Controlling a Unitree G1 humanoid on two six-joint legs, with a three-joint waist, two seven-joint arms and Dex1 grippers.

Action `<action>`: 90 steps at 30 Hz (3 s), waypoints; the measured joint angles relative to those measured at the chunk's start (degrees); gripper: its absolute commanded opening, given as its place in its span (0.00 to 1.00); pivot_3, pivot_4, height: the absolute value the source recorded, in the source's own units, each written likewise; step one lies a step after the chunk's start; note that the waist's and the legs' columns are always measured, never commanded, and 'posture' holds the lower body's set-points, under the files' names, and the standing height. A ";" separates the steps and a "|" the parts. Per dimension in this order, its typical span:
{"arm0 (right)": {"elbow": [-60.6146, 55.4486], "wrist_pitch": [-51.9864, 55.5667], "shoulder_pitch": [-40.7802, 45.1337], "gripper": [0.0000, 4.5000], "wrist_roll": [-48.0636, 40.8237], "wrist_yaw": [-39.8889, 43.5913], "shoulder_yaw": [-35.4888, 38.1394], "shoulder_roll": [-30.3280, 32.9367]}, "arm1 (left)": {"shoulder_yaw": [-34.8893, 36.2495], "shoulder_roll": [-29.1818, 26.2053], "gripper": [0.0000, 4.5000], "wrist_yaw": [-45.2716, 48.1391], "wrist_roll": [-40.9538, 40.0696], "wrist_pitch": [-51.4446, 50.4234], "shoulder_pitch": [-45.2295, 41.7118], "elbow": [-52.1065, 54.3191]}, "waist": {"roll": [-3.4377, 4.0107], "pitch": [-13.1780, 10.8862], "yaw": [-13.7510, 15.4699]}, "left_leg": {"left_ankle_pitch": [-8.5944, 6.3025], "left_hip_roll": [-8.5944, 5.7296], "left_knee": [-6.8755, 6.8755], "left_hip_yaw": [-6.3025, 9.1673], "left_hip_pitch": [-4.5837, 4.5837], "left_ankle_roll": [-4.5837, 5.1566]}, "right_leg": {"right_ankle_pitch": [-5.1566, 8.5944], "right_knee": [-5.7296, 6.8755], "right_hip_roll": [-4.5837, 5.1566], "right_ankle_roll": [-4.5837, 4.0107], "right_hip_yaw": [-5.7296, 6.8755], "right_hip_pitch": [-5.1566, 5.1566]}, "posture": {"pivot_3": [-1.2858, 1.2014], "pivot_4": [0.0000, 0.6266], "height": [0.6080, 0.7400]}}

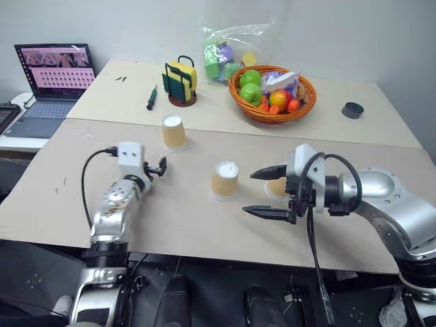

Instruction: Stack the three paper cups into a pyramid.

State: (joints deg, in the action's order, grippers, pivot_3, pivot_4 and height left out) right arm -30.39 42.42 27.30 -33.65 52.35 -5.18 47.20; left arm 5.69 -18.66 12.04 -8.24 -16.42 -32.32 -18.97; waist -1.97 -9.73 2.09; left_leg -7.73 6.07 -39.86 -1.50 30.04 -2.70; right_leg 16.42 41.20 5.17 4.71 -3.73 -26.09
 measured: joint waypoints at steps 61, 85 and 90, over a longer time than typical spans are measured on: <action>-0.73 -0.02 -2.75 1.00 1.55 -2.90 0.24 -0.71 | 3.25 2.95 0.62 18.50 -1.81 22.67 -23.47 -30.77 | -0.01 -0.01 -0.18 | 0.09 0.00 0.08 0.00 0.12 -0.15 | -0.11 0.01 0.00 0.19 0.00 -0.10 | 0.52 0.24 0.40; -4.06 2.78 -6.28 1.00 -1.52 -6.33 5.54 0.99 | -6.90 -11.81 0.62 44.40 -17.03 -7.52 3.05 12.99 | 0.01 0.00 -1.07 | 0.14 -0.02 0.07 0.03 -0.08 0.00 | -0.02 0.00 0.00 0.04 0.02 0.15 | 0.52 0.24 0.40; -5.31 3.82 -6.76 1.00 -1.96 -6.96 6.82 1.60 | -7.97 -11.46 0.62 46.49 -15.49 -5.80 1.67 10.45 | 0.01 0.00 -1.36 | 0.14 -0.02 0.07 0.04 -0.09 0.01 | 0.03 0.00 0.00 -0.04 0.01 0.15 | 0.52 0.24 0.40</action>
State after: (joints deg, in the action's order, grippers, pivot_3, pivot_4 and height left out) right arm -35.70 46.23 20.54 -35.61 45.39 1.64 48.80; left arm -2.27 -30.13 58.53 -23.73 -22.22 -30.64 -8.52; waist -1.96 -9.73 0.73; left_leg -7.59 6.05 -39.79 -1.47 29.96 -2.70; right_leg 16.45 41.20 5.17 4.67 -3.72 -25.94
